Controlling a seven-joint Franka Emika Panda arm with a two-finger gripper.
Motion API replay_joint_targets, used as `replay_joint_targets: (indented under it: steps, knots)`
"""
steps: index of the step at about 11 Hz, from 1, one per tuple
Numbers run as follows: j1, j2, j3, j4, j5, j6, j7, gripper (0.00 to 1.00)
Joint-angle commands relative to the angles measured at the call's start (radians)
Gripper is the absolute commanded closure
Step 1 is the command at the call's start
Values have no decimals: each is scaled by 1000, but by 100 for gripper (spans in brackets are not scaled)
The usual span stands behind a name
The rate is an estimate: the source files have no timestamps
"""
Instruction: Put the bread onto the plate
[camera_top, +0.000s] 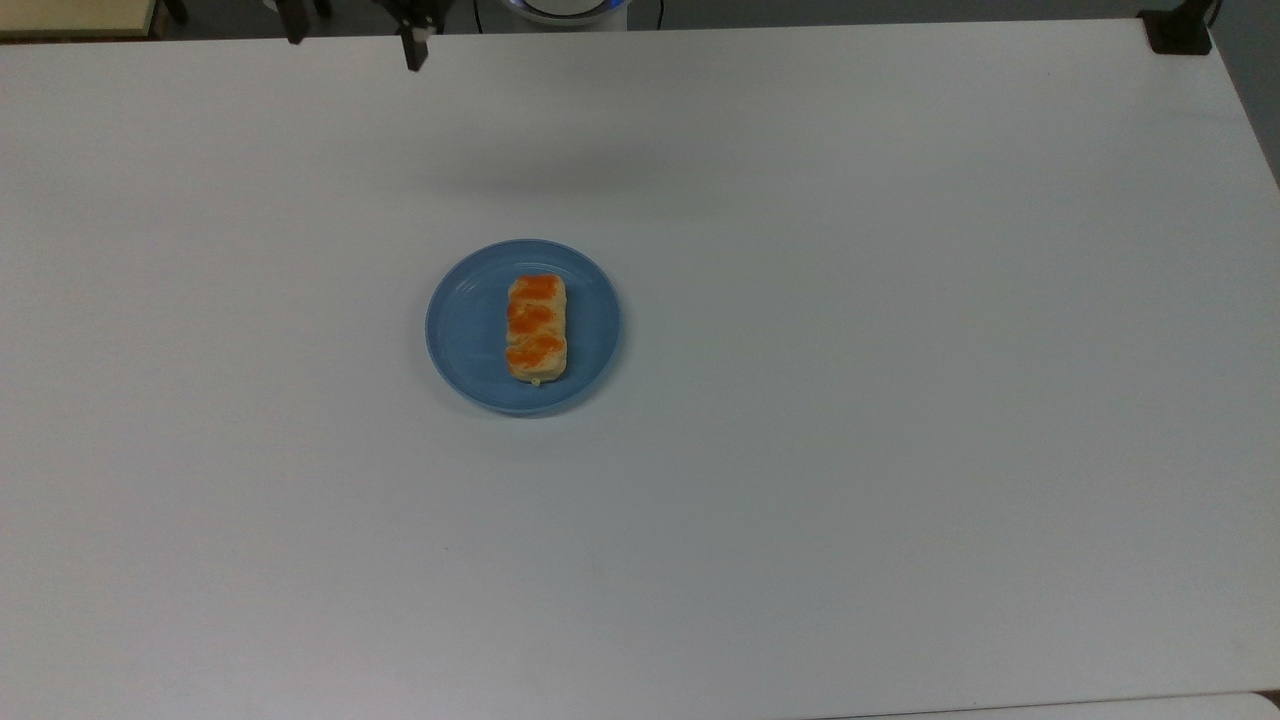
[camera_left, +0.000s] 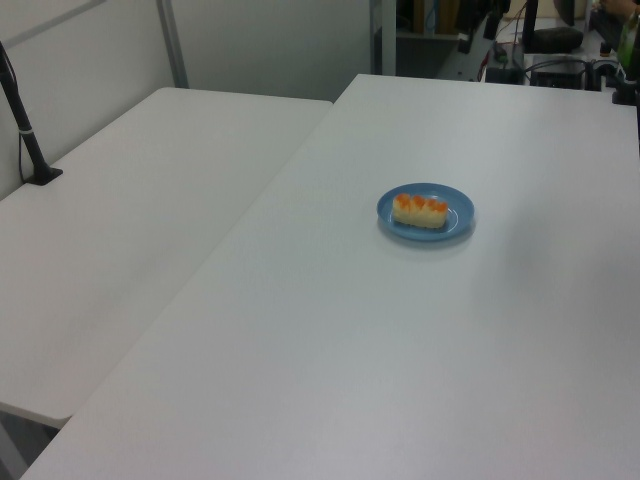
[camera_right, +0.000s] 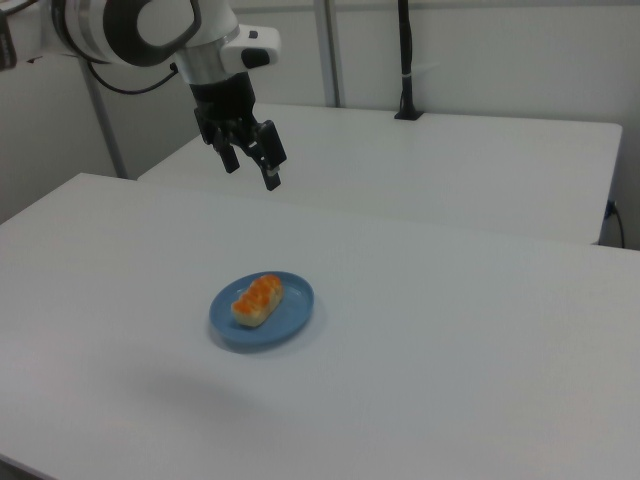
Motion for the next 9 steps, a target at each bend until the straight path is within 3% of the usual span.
replay_joint_targets:
  steps: [1,9]
  knots:
    - [37,-44,-88,-8,21,-34,-198,0]
    - [48,-30,-71,-22,2,-47,-229,0]
